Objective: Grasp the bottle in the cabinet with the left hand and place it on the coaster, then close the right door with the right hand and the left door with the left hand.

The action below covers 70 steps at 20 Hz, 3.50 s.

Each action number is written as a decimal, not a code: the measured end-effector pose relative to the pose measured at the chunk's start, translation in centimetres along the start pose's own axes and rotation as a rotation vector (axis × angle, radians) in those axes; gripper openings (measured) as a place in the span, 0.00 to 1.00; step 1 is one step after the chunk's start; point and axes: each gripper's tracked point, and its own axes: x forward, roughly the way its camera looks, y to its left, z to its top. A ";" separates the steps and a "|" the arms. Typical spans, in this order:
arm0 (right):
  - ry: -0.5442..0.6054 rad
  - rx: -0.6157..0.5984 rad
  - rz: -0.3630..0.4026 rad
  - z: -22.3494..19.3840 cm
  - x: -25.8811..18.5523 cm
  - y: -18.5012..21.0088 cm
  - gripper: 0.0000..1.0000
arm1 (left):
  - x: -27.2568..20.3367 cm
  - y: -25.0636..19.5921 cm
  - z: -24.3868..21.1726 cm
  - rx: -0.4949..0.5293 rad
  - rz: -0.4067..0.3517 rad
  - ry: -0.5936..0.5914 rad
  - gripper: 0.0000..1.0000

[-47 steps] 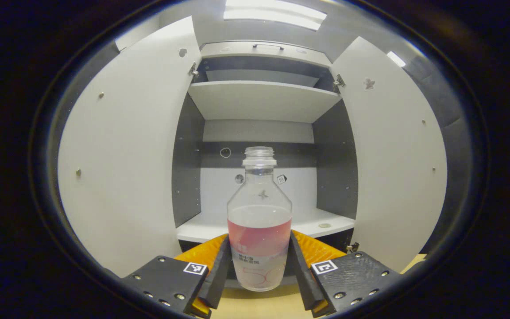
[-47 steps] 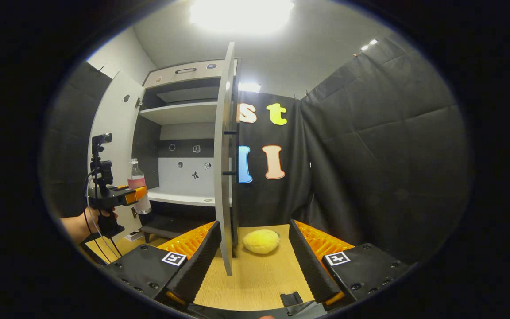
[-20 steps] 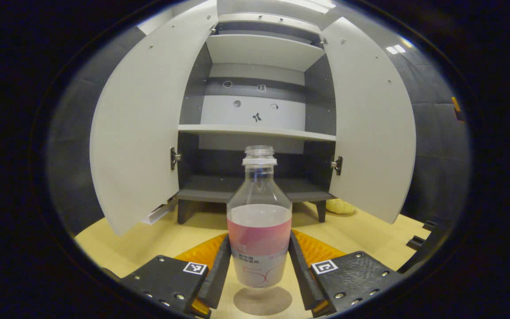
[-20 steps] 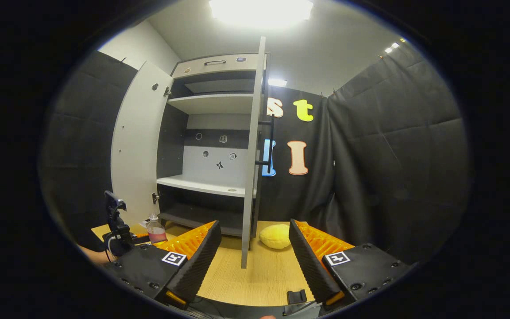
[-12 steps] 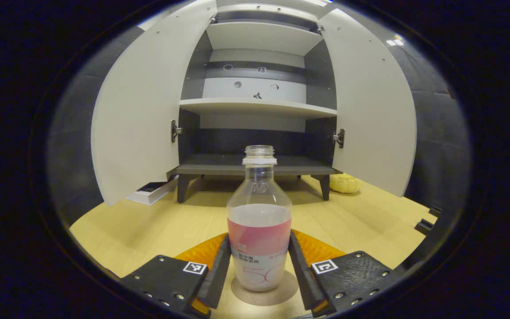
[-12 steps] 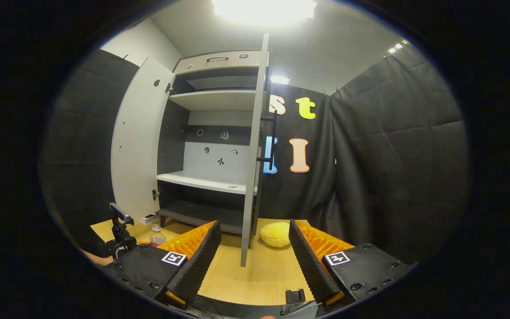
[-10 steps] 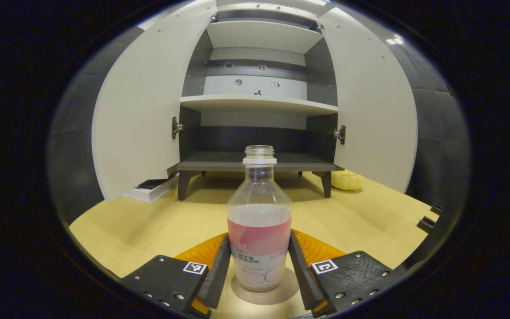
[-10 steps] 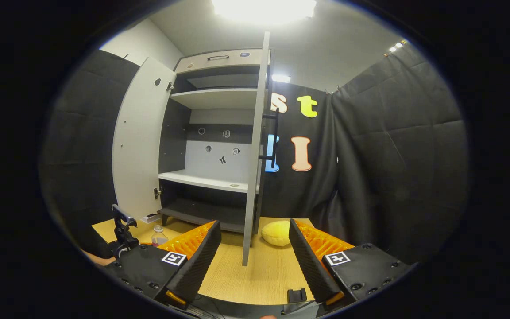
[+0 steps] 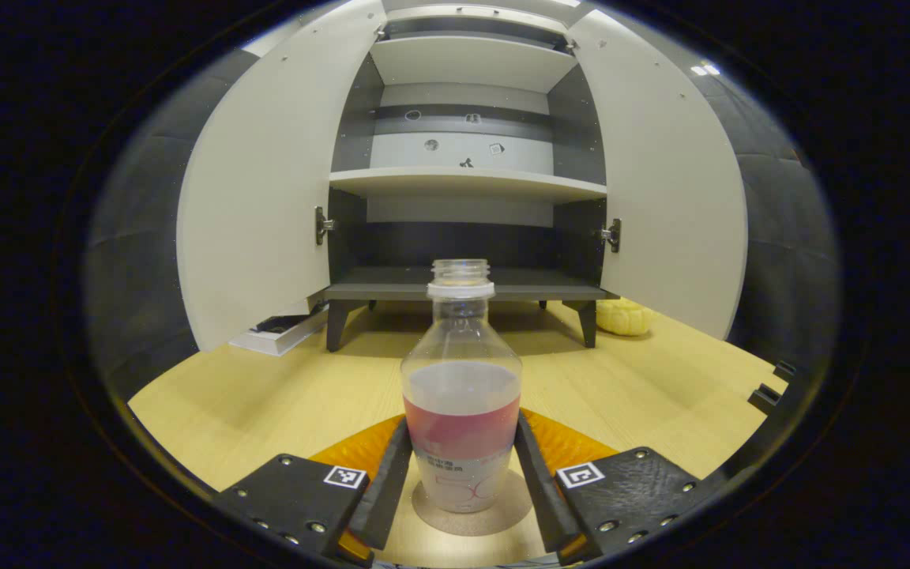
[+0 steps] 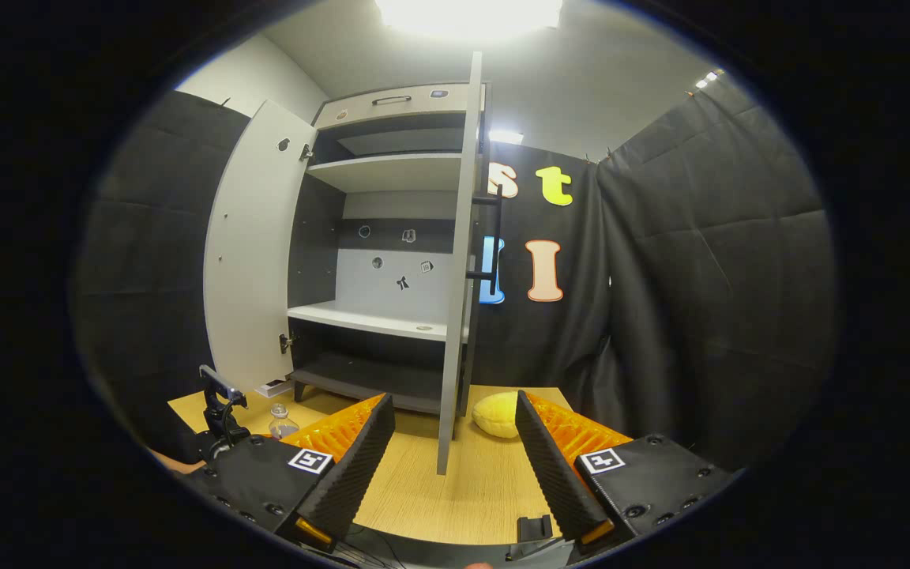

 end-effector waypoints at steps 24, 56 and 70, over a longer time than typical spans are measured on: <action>-0.219 0.026 -0.240 11.7 8.6 -8.3 0.97 | -16.8 12.1 22.7 0.004 0.281 -0.305 0.96; -0.174 0.040 -0.419 14.7 14.5 -2.4 0.95 | -17.7 29.6 26.0 -0.027 0.359 -0.327 0.96; -0.149 0.107 -0.259 14.3 20.2 5.9 0.95 | -18.6 33.0 25.3 -0.057 0.381 -0.314 0.96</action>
